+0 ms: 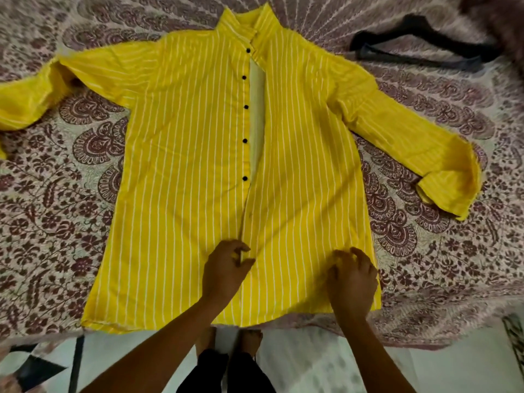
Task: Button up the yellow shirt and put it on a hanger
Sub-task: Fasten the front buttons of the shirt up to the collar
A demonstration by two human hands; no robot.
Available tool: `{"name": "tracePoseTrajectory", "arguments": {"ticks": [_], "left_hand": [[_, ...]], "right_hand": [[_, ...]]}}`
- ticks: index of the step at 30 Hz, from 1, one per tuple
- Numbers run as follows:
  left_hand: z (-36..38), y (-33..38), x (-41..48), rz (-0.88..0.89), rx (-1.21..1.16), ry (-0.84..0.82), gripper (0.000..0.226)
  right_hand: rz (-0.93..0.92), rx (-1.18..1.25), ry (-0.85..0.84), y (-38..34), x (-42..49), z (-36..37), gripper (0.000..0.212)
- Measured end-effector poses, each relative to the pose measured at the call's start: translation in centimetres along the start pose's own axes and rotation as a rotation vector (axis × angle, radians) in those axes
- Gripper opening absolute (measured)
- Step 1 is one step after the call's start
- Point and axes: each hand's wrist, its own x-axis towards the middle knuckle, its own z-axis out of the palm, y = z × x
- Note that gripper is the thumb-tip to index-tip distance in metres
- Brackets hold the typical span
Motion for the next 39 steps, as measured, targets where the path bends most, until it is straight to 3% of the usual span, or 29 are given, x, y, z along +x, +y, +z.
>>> {"name": "tracePoseTrajectory", "arguments": {"ticks": [5, 8, 11, 15, 25, 29, 32, 35, 39], "left_hand": [[-0.9, 1.8, 5.0, -0.063, -0.242, 0.012, 0.015], [-1.4, 3.9, 9.9, -0.174, -0.443, -0.018, 0.015], [-1.5, 6.5, 15.3, -0.360, -0.648, -0.106, 0.010], [-1.6, 9.7, 22.8, -0.455, -0.738, -0.209, 0.009], [-2.1, 15.7, 41.3, -0.375, -0.894, -0.032, 0.007], [-3.9, 17.7, 45.5, -0.389, -0.946, -0.097, 0.021], [-5.0, 18.2, 47.9, -0.325, -0.880, -0.033, 0.027], [-5.6, 16.8, 48.9, -0.056, -0.491, 0.142, 0.013], [-5.2, 15.4, 49.0, 0.195, 0.053, 0.190, 0.030]], "right_hand": [[-0.257, 0.168, 0.104, -5.9, 2.7, 0.2, 0.027], [-0.382, 0.267, 0.057, -10.0, 5.3, 0.3, 0.031], [-0.387, 0.278, 0.043, -12.6, 8.1, 0.9, 0.030], [-0.338, 0.218, 0.113, -14.0, 13.2, 2.5, 0.033], [-0.481, 0.129, 0.086, -18.1, 25.6, 4.1, 0.037], [-0.525, 0.141, 0.064, -20.2, 30.2, 4.5, 0.038], [-0.514, 0.162, 0.023, -21.2, 32.8, 5.0, 0.039], [-0.511, 0.168, -0.008, -21.7, 34.1, 5.6, 0.040], [-0.467, 0.219, 0.046, -22.5, 34.1, 5.7, 0.037]]}}
